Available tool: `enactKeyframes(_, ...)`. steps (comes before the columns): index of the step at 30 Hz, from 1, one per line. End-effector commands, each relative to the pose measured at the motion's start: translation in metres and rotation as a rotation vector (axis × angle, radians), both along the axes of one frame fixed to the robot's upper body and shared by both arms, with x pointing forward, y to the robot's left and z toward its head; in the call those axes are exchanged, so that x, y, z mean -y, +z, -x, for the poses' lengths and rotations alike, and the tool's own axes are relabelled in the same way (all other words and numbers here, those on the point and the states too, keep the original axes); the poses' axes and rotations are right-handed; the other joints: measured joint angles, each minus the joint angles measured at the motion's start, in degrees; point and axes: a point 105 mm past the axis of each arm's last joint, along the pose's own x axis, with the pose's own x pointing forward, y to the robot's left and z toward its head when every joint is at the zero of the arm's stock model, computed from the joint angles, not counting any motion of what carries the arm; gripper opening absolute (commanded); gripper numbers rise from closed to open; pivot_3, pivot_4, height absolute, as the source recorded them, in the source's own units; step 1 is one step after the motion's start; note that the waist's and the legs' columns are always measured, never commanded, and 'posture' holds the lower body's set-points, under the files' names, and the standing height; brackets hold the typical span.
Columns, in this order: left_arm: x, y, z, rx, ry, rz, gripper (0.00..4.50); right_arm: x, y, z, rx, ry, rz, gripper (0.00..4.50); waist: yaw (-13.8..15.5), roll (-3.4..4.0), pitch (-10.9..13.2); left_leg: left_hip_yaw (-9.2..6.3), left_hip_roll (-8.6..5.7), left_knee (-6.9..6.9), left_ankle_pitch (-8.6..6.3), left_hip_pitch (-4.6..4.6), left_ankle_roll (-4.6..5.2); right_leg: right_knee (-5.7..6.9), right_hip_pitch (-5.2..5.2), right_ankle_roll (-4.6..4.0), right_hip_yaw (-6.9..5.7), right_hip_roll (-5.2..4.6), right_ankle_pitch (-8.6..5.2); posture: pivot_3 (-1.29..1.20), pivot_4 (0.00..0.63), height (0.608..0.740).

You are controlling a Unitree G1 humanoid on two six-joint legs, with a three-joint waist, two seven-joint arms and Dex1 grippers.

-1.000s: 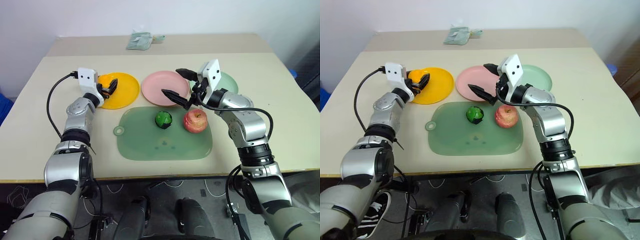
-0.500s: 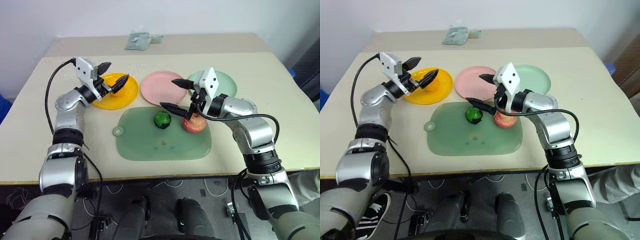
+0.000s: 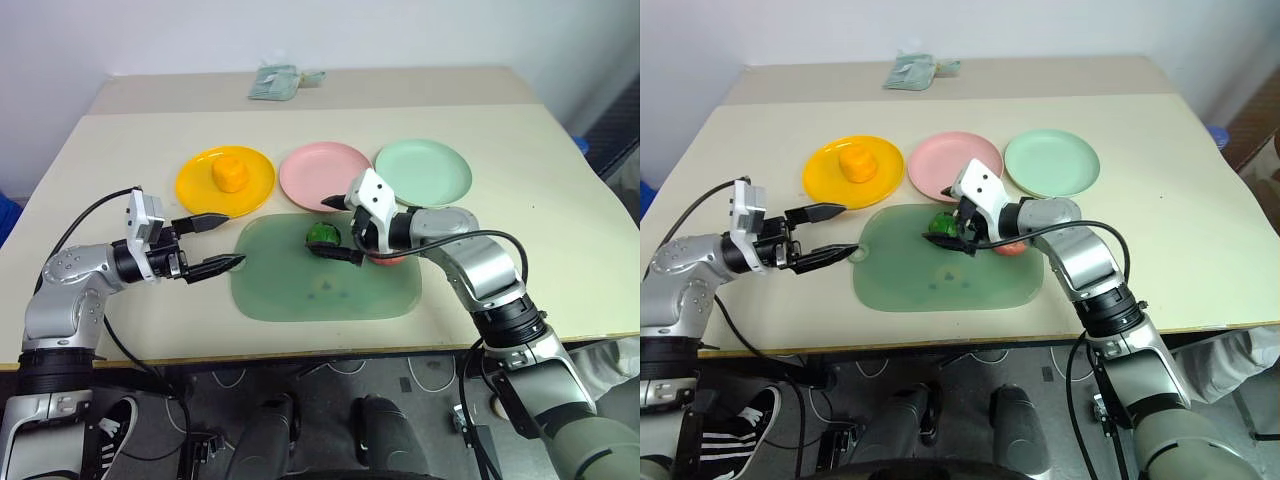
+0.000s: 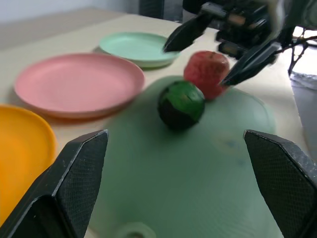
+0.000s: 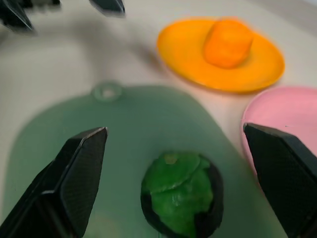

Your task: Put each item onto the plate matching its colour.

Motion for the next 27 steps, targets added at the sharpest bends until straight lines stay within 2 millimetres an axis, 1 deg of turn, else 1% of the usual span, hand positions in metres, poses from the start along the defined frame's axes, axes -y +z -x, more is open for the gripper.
enactKeyframes(1,-0.003,0.011,0.006,0.050,0.016,0.001,4.46,-0.003,0.010,-0.005,0.067,0.001,0.024,4.50,0.1,0.00,0.0,0.01,0.00,0.00,0.00,0.00,0.00,0.00,0.00,0.00,0.01,0.00,0.00,0.00,0.150,0.740)
enactKeyframes(3,-0.002,0.011,0.007,0.056,0.018,0.003,4.46,-0.003,0.004,-0.008,0.077,-0.001,0.061,4.50,0.2,0.00,0.0,0.01,0.00,0.00,0.00,0.00,0.00,-0.01,0.00,0.00,0.00,0.00,0.00,0.00,0.150,0.740)
enactKeyframes(9,0.000,0.010,0.007,0.064,0.028,0.004,4.46,-0.003,0.003,-0.012,0.100,-0.005,0.084,4.50,0.3,0.00,0.0,0.01,0.00,0.00,0.00,0.00,0.00,-0.02,0.00,0.00,-0.01,0.00,0.00,0.00,0.150,0.740)
enactKeyframes(14,0.000,0.007,0.007,0.062,0.029,-0.001,4.46,-0.003,-0.001,-0.013,0.110,0.002,0.103,4.50,0.2,0.00,0.0,0.01,0.00,-0.01,0.00,0.00,-0.01,-0.02,0.00,0.00,-0.01,0.01,0.00,0.00,0.150,0.740)
enactKeyframes(17,0.001,0.007,0.007,0.065,0.027,0.004,4.46,-0.004,-0.003,-0.009,0.107,0.016,0.110,4.50,0.3,0.00,0.0,0.01,0.00,-0.01,0.00,0.00,-0.01,-0.02,0.00,0.00,-0.01,0.01,0.00,0.00,0.150,0.740)
enactKeyframes(22,0.003,0.005,0.006,0.065,0.019,0.004,4.46,-0.001,-0.006,-0.010,0.099,0.008,0.120,4.50,0.3,0.00,0.0,0.01,0.00,-0.01,0.00,0.00,-0.01,-0.03,0.01,0.00,-0.02,0.01,0.00,0.00,0.150,0.740)
enactKeyframes(24,0.004,0.005,0.006,0.068,0.017,0.004,4.50,0.001,-0.006,-0.010,0.100,0.003,0.121,3.96,0.3,0.00,0.0,0.01,0.00,-0.01,0.00,0.00,-0.01,-0.03,0.01,0.00,-0.01,0.01,0.00,0.00,0.150,0.740)
enactKeyframes(25,0.004,0.005,0.006,0.069,0.017,0.006,4.50,0.001,-0.004,-0.011,0.103,-0.004,0.114,3.61,0.3,0.00,0.0,0.01,0.00,-0.01,0.00,0.00,-0.01,-0.03,0.01,0.00,-0.01,0.01,0.00,0.00,0.150,0.740)
enactKeyframes(27,0.004,0.006,0.006,0.070,0.015,0.010,4.50,0.001,-0.002,-0.011,0.110,-0.010,0.103,2.68,0.3,0.00,0.0,0.01,0.00,-0.01,0.00,0.00,-0.01,-0.03,0.01,0.00,-0.02,0.01,0.00,0.00,0.150,0.740)
